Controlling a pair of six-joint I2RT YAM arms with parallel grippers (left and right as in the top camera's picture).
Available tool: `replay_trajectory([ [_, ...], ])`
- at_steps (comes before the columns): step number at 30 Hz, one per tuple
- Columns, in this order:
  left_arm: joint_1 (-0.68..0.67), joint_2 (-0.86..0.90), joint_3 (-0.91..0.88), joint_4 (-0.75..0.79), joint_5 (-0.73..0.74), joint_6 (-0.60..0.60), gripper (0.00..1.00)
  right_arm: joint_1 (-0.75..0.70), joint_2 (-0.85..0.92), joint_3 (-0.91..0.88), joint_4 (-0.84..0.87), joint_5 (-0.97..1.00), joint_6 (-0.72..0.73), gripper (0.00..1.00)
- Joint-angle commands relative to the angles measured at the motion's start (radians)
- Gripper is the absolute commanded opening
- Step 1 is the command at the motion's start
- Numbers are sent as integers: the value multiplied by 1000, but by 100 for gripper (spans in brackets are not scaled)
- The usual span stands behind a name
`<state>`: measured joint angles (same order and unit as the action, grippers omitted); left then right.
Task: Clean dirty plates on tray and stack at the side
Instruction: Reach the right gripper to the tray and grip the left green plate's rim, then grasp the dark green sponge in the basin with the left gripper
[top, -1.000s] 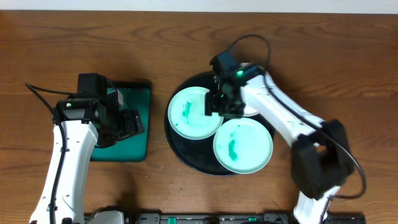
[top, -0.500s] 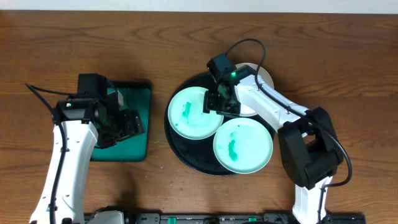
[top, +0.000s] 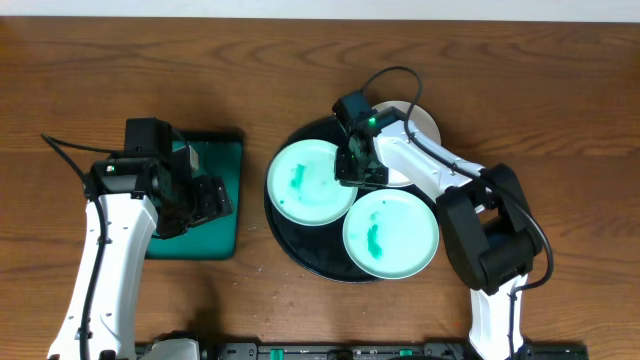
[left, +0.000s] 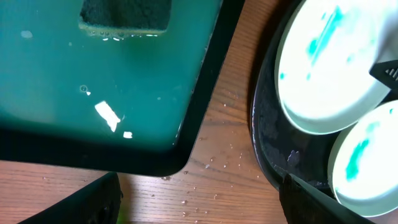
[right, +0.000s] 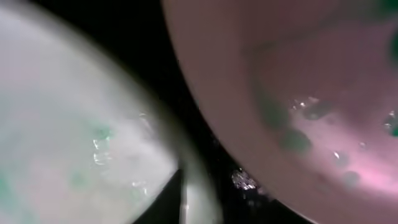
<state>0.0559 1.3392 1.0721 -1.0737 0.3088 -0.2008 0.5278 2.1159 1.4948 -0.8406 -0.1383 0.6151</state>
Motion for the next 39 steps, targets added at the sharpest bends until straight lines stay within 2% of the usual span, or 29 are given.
replay_trajectory([
  [1,-3,0,11,-2,-6,20,82,-3,30,-6,19,-15,-3,1],
  [10,-3,0,11,-1,-10,21,82,-3,30,-6,6,-16,-7,1],
  [13,-3,4,11,22,-121,20,81,-3,30,-6,0,-16,-19,1],
  [16,3,31,11,62,-243,5,71,-3,30,-6,-9,-16,-29,1],
  [19,24,101,11,123,-247,-28,67,-2,30,-6,-19,-16,-38,1],
  [22,33,185,11,193,-227,-29,54,-3,30,-6,-29,-17,-49,1],
  [30,33,366,12,323,-223,-29,52,-3,30,-6,-44,-16,-75,1],
  [39,33,399,12,479,-225,-29,50,-3,30,-6,-55,-16,-102,1],
])
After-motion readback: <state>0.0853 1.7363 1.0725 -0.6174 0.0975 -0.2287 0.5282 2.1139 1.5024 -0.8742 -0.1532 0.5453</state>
